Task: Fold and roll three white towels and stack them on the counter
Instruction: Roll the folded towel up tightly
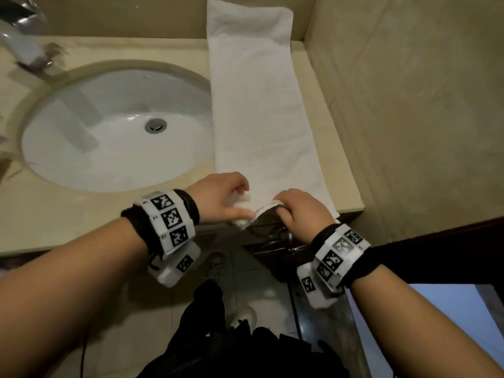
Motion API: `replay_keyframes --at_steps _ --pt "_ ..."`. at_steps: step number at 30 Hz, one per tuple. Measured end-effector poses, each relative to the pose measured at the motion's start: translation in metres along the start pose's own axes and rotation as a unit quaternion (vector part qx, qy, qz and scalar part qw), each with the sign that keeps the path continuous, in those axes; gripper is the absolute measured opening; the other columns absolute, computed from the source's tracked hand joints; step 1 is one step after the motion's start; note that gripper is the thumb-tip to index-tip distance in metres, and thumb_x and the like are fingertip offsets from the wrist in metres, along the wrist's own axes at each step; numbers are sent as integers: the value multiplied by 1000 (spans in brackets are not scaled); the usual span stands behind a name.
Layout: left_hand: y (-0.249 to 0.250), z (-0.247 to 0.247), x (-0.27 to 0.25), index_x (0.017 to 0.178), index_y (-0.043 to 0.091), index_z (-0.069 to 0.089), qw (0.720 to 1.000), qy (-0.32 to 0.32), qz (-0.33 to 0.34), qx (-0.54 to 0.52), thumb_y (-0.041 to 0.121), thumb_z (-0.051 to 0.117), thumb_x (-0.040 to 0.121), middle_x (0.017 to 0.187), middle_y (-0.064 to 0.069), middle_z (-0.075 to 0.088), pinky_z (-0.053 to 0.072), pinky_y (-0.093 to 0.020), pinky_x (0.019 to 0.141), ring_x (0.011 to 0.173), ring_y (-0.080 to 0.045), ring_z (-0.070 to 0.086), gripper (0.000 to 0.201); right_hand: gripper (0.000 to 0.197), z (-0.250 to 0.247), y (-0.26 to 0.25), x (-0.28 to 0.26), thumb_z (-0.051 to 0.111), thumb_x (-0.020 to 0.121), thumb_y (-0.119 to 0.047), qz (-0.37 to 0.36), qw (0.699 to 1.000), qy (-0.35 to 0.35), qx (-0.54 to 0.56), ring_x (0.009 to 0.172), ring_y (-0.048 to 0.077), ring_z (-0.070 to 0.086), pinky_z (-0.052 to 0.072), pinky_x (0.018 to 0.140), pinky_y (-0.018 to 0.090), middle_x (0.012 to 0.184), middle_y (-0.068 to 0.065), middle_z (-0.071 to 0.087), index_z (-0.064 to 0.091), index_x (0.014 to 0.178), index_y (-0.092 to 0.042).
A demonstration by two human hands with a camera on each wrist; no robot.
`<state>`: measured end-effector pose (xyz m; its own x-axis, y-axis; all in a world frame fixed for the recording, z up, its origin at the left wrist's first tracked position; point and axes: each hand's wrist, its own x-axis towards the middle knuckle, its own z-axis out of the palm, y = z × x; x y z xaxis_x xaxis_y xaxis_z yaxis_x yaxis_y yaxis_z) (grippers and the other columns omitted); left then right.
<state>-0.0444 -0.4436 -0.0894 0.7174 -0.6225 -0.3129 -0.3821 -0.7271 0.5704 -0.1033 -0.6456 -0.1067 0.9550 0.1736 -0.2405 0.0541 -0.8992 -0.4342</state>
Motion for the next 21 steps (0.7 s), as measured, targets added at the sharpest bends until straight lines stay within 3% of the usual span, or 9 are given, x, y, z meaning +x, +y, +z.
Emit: replay_keyframes --at_steps 2,3,5,8,12,18,21 --pt "12 11 -3 123 22 42 999 8 16 51 63 68 61 118 0 52 44 -38 93 107 -19 50 79 23 -7 -2 7 44 92 -24 -3 1000 -1 -17 100 25 54 39 81 32 107 7 60 58 109 -16" --pt "17 18 -1 125 22 40 997 18 13 79 60 70 62 121 -2 51 43 -39 94 109 -21 49 80 24 -11 -5 12 44 92 -25 -13 999 0 -33 98 26 55 40 80 33 106 7 60 58 108 -16" --pt "24 25 5 123 21 41 993 49 -10 105 41 67 72 118 -6 53 44 -38 90 107 -26 51 60 23 -16 -10 17 44 92 -28 -31 998 2 -47 92 27 56 39 76 32 100 6 61 59 104 -17" --pt "18 19 8 115 16 49 995 85 -47 39 19 48 87 113 -10 60 41 -33 82 100 -29 55 28 23 -24 -2 16 48 89 -35 -46 995 -12 -93 90 25 57 37 76 33 94 2 60 59 102 -20" --pt "-10 7 -1 111 12 60 995 72 -67 6 16 43 92 116 -10 61 35 -26 86 108 -26 53 26 26 -28 27 2 48 90 -35 16 982 -73 -176 105 25 54 35 88 36 108 3 60 57 110 -23" --pt "-26 5 2 108 14 60 989 77 -125 -12 21 49 91 111 -6 64 35 -23 80 102 -24 56 21 24 -35 43 9 54 88 -29 125 992 -14 8 99 28 58 38 76 28 105 9 65 59 106 -15" --pt "-21 5 7 111 15 55 987 112 -112 32 20 51 89 111 -7 57 39 -29 82 100 -27 56 23 33 -32 45 12 57 85 -35 147 984 12 -103 107 27 52 38 87 36 115 5 58 54 114 -20"
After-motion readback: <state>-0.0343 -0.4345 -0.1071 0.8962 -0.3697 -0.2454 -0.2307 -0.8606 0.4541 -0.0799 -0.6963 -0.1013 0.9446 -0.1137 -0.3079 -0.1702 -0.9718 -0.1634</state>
